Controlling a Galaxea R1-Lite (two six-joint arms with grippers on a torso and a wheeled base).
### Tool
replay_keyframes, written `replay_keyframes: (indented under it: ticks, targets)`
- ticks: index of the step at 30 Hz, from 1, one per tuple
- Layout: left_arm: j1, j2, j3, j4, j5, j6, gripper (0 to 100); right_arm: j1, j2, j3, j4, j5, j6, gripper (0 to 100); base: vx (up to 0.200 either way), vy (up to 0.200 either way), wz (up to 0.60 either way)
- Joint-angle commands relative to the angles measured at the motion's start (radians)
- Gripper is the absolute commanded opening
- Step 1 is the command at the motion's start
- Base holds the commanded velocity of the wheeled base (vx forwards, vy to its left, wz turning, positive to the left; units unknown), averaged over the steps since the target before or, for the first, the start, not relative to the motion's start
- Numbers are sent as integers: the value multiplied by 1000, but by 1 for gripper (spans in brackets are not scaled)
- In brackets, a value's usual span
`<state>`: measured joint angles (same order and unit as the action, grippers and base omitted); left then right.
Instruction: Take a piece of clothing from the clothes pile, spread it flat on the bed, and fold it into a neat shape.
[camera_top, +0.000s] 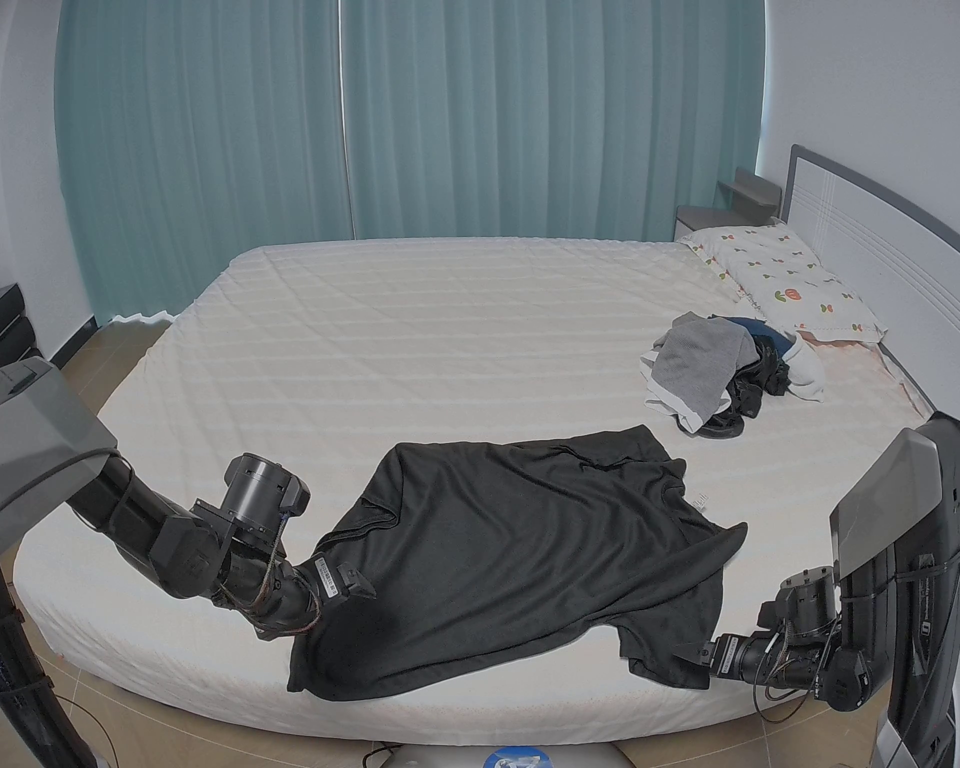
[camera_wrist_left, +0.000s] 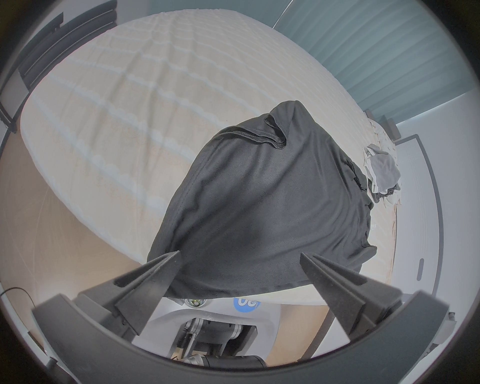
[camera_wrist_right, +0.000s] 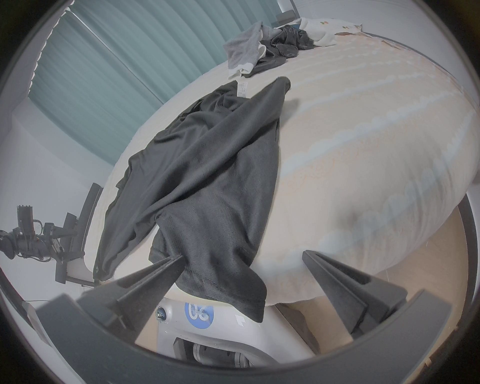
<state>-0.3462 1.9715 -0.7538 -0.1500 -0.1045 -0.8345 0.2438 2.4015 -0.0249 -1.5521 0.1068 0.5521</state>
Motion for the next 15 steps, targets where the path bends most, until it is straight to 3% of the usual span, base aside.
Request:
replay_keyframes:
  ticks: [1,8,15]
  targets:
    - [-4,-3,16,1,-4,-31,100,15,-19,22,-11,-2,3,100,-200,0,0]
    - [-4,-5,48,-2,-26,-31,100,58,-25,6,-11,-4,68,100,-200,0,0]
    - [-4,0,50,-3,-52,-32,100,74,2,-47,-11,-26,89,100,0,0,0]
